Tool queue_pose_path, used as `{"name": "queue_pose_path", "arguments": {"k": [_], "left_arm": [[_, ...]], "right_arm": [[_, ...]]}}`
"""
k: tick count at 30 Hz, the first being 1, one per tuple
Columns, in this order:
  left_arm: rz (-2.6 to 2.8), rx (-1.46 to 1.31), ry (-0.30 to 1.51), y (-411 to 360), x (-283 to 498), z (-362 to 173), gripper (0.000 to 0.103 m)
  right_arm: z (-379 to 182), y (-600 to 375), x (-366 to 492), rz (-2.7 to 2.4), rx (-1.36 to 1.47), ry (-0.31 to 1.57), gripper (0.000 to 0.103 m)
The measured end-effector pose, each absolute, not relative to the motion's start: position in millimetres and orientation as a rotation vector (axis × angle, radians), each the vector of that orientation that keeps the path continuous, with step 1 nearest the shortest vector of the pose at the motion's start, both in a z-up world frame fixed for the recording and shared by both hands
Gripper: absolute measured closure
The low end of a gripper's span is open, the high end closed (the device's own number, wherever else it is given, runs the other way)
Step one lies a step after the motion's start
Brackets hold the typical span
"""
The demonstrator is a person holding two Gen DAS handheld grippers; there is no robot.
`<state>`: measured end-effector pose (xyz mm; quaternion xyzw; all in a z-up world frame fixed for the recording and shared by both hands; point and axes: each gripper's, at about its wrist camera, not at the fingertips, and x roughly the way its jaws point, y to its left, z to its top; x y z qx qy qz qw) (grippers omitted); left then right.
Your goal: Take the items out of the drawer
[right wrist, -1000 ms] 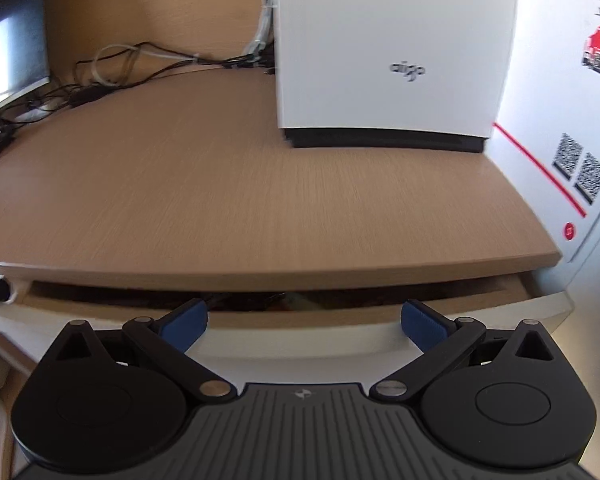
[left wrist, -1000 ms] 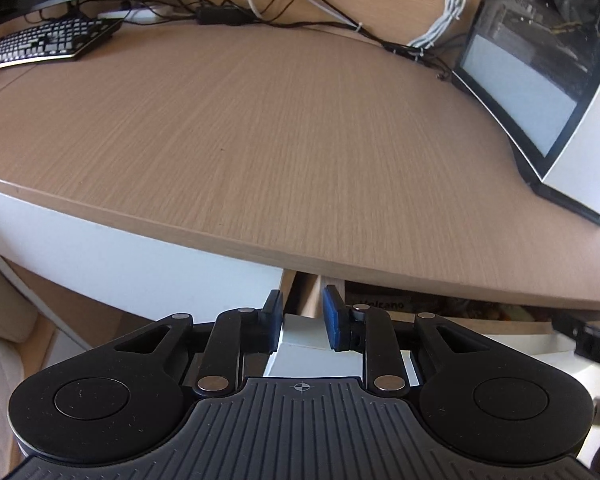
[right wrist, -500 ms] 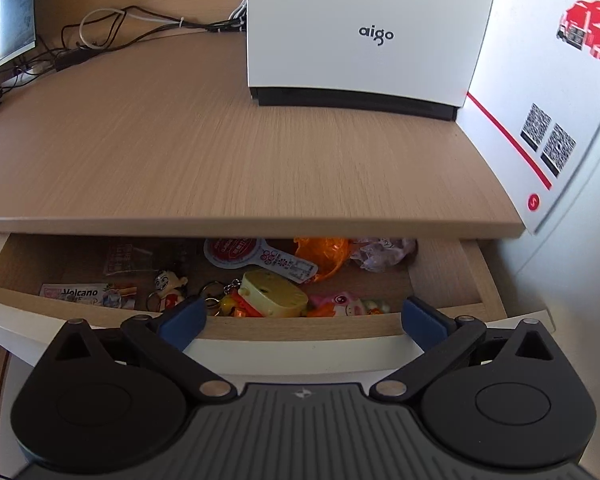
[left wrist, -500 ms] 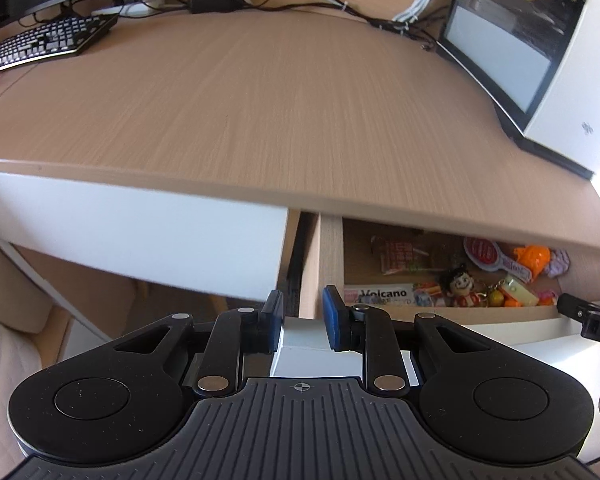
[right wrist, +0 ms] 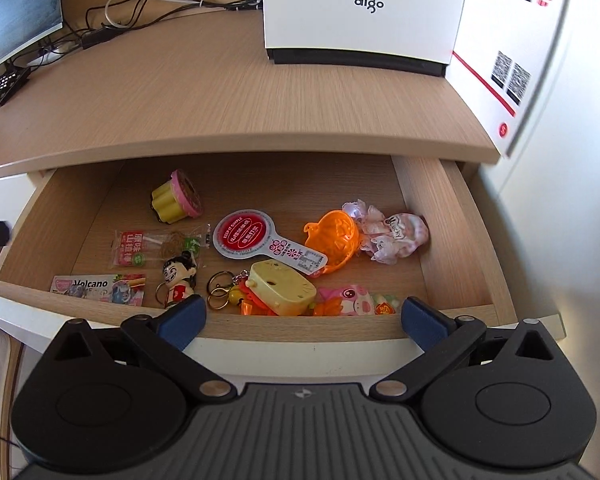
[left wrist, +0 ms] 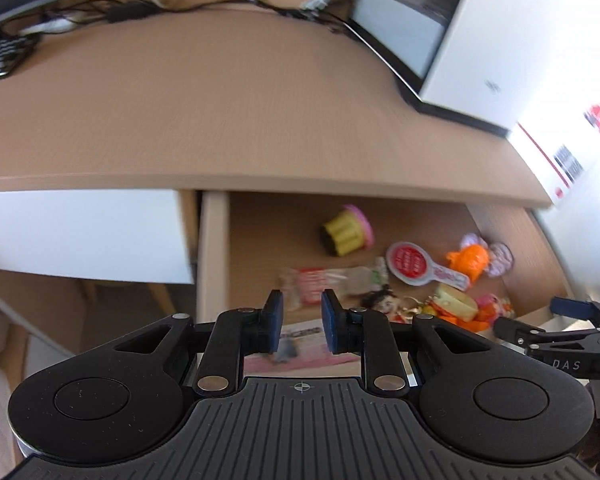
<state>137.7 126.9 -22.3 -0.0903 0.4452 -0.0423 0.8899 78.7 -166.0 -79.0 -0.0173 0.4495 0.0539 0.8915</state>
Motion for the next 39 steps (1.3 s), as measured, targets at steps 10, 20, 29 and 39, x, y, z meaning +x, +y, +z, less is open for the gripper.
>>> {"name": "queue_pose_path", "arguments": {"k": [10,20,29,39], "left_arm": [[-0.191,-0.165,1.031,97.6,141.3,-41.3,0.080],[-0.213,-0.086,1.095,74.0,170.6,-63.1,0.080],[-0.540,0.210,1.231,70.5,161.4,-74.4,0.079],[-0.710,0.428,1.444,73.3,161.0,-95.2,0.079]], "right_arm": [[-73.5,-170.1,48.4,0.114,-0.040,1.011,0.000],[-72.6,-178.9,21.0,0.124,-0.025,1.039,0.000],[-70.2,-192.3,38.4,0.189,-0.028,1.094,0.000],[-58.3,-186.8,69.6,0.278,-0.002,1.054,0.000]]}}
